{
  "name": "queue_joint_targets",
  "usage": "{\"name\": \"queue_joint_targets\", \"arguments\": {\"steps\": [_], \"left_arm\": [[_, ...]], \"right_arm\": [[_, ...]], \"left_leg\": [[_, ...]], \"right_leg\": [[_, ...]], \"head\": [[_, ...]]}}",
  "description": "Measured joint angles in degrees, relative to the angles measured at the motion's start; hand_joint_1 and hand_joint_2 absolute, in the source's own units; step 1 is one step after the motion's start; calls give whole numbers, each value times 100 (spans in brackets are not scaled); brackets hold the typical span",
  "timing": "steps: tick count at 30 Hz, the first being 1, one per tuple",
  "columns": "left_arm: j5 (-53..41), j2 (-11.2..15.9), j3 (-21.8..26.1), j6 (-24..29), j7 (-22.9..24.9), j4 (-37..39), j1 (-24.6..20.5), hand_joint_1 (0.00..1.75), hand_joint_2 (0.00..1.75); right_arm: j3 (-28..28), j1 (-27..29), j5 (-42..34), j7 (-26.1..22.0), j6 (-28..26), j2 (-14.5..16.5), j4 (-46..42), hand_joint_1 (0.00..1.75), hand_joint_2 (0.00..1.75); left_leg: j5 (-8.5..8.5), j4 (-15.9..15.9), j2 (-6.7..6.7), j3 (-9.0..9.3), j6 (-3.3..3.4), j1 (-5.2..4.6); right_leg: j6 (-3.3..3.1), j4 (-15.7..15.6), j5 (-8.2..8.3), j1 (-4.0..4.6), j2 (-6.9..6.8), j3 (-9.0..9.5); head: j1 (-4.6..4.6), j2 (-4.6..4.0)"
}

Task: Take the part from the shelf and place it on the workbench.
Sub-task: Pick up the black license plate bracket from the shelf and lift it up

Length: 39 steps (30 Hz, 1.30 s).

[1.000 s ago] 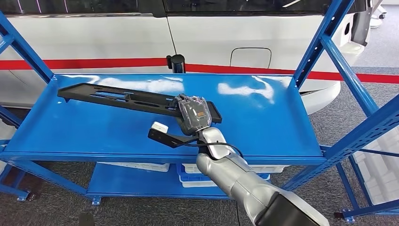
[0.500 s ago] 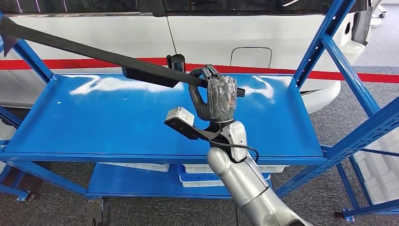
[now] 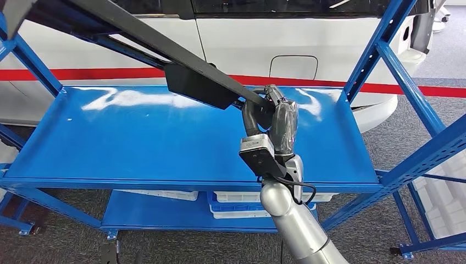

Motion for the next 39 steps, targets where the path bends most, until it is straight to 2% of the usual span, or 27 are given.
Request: {"name": "queue_joint_targets", "arguments": {"steps": [2,3,5,7,8,9,11,12,13,16,17,19,21,22,23,24,27,28,29,30,32,33,34,36,37,38,39], "left_arm": [[-7,3,1,-78,45,0,0,0,175],[4,3,1,-137,73,0,-1,0,175],[62,8,7,-305,149,2,7,0,175],[176,18,27,-552,224,6,26,0,175],[230,23,46,-687,243,8,37,0,175],[281,30,62,-813,255,10,44,0,175],[330,61,83,-985,257,11,49,0,175],[339,84,85,-1026,256,12,48,0,175],[338,109,86,-1050,251,13,48,0,175],[299,165,86,-1071,204,14,73,0,175],[283,184,85,-1081,180,15,96,0,175],[261,217,82,-1123,126,16,155,0,175],[254,252,78,-1174,79,17,218,0,175],[255,271,77,-1196,58,17,251,0,175],[261,291,77,-1222,38,18,286,0,175],[269,311,77,-1249,15,18,320,0,175],[303,378,76,-1326,-56,18,388,0,175],[314,396,75,-1342,-77,19,402,0,175],[322,413,75,-1353,-90,20,414,0,175],[328,426,74,-1362,-98,21,428,0,175],[333,441,74,-1368,-102,25,450,0,175],[334,443,74,-1369,-103,27,457,0,175],[334,441,74,-1370,-104,28,463,0,175],[334,443,74,-1371,-108,32,476,0,175],[333,446,73,-1371,-117,35,489,0,175],[326,448,70,-1365,-129,38,505,0,175],[311,449,66,-1350,-144,41,524,0,175]], "right_arm": [[12,43,-262,-75,109,-12,-100,175,175],[16,53,-389,-110,150,-20,-141,175,175],[24,83,-594,-161,213,-45,-186,175,175],[30,146,-790,-193,284,-77,-196,175,175],[32,178,-890,-210,324,-90,-201,175,175],[35,200,-994,-231,369,-99,-211,175,175],[57,217,-1145,-273,438,-104,-246,175,175],[75,228,-1200,-292,461,-104,-266,175,175],[91,243,-1250,-310,475,-103,-285,175,175],[119,346,-1443,-404,488,-96,-349,175,175],[122,401,-1514,-452,485,-93,-386,175,175],[123,546,-1635,-559,464,-96,-501,175,175],[121,725,-1707,-642,427,-109,-627,175,175],[120,818,-1731,-669,413,-121,-682,175,175],[119,909,-1755,-689,405,-134,-737,175,175],[118,998,-1785,-708,412,-148,-798,175,175],[116,1225,-1880,-762,473,-170,-1014,175,175],[116,1280,-1897,-775,487,-172,-1076,175,175],[119,1326,-1905,-785,493,-174,-1129,175,175],[121,1365,-1910,-792,495,-177,-1174,175,175],[124,1424,-1914,-797,498,-187,-1245,175,175],[124,1445,-1916,-799,500,-196,-1277,175,175],[124,1461,-1922,-800,506,-206,-1299,175,175],[124,1519,-1945,-805,528,-224,-1335,175,175],[122,1582,-1958,-817,539,-232,-1357,175,175],[119,1668,-1975,-839,547,-240,-1388,175,175],[116,1768,-1997,-871,555,-245,-1430,175,175]], "left_leg": [[100,-125,21,44,50,29],[149,-194,34,63,73,47],[196,-247,50,60,96,60],[209,-234,56,32,86,64],[214,-217,56,15,76,72],[212,-187,54,-6,59,86],[190,-88,47,-74,-5,111],[176,-35,42,-112,-53,113],[168,23,34,-150,-97,106],[171,119,8,-239,-197,116],[98,183,14,-280,-222,134],[-288,627,41,-461,-265,161],[-772,1400,56,-738,-290,163],[-896,1686,56,-815,-293,162],[-909,1792,56,-800,-284,162],[-810,1657,56,-658,-263,161],[-459,499,59,145,-168,132],[-422,241,57,307,-146,108],[-423,116,55,375,-133,82],[-390,107,52,364,-120,58],[-278,42,64,301,-47,63],[-201,9,76,256,-2,70],[-123,-19,88,198,32,79],[1,-16,98,53,68,64],[58,-11,100,-28,70,59],[115,-3,100,-108,68,54],[167,7,99,-184,61,52]], "right_leg": [[31,65,-64,18,-5,-43],[26,242,-182,24,-8,-125],[6,954,-549,-1,-11,-424],[60,1593,-779,-51,-12,-654],[119,1620,-764,-79,-14,-624],[192,1405,-666,-112,-19,-478],[309,618,-434,-167,-22,0],[319,350,-355,-163,-5,153],[299,205,-335,-159,14,226],[178,226,-333,-165,41,148],[130,236,-310,-171,36,122],[24,229,-244,-172,20,52],[-53,232,-181,-142,4,-46],[-73,234,-148,-126,-3,-96],[-82,235,-115,-112,-6,-142],[-80,235,-81,-100,-6,-182],[-24,233,15,-76,-7,-248],[11,229,45,-73,-13,-251],[54,223,75,-76,-21,-250],[99,206,112,-78,-29,-249],[157,223,111,-77,-37,-302],[150,325,0,-70,-37,-368],[121,542,-198,-65,-36,-465],[64,1278,-701,-67,-36,-688],[74,1634,-858,-68,-36,-752],[109,1850,-909,-68,-37,-744],[157,1849,-857,-67,-37,-630]], "head": [[5,0],[17,0],[38,0],[48,0],[51,0],[53,0],[58,0],[61,0],[66,0],[36,0],[19,0],[-2,0],[-16,0],[-15,0],[-16,0],[-15,0],[-11,0],[-8,0],[-14,0],[-19,0],[-33,0],[-25,0],[-17,0],[1,0],[6,0],[8,0],[11,0]]}}
